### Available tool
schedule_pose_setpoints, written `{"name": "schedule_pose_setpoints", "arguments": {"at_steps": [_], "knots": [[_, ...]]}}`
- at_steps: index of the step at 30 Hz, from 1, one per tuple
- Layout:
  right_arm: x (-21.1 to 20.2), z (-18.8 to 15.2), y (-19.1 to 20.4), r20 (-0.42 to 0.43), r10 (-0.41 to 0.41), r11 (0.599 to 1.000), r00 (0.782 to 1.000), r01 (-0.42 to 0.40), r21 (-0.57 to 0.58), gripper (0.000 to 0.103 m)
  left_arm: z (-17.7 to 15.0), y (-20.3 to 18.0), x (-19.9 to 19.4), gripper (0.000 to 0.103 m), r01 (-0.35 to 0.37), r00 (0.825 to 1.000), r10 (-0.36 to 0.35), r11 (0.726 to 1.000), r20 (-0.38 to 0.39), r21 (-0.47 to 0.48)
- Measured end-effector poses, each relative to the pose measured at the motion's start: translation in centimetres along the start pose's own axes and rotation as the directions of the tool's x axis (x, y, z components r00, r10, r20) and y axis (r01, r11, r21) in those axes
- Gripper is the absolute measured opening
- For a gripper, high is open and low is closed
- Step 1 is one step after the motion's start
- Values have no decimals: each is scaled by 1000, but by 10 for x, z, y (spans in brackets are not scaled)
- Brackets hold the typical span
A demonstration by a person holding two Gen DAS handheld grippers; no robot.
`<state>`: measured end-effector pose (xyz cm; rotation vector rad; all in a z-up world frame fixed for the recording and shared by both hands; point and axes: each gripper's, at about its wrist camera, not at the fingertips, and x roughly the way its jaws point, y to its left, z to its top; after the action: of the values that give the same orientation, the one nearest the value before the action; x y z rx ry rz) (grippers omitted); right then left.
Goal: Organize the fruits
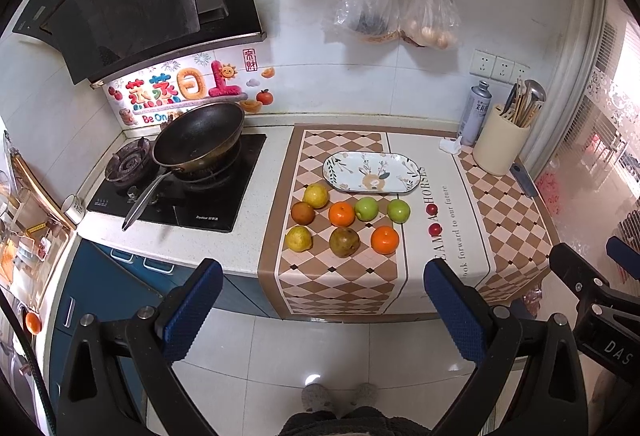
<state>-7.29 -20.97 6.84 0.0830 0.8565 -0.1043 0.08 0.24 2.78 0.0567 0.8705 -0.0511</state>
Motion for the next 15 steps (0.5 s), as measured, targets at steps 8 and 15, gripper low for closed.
{"name": "schedule_pose_setpoints", "arguments": {"at_steps": [8, 15], "knots": [[0, -3, 2, -2, 3, 1000, 1000, -3, -6, 103, -1, -1, -2, 103, 0, 1000, 0, 1000, 2, 0], [0, -1, 2, -3, 2, 1000, 1000, -2, -4, 103, -3, 1, -1, 103, 1, 1000, -1, 1000, 3, 2]]}}
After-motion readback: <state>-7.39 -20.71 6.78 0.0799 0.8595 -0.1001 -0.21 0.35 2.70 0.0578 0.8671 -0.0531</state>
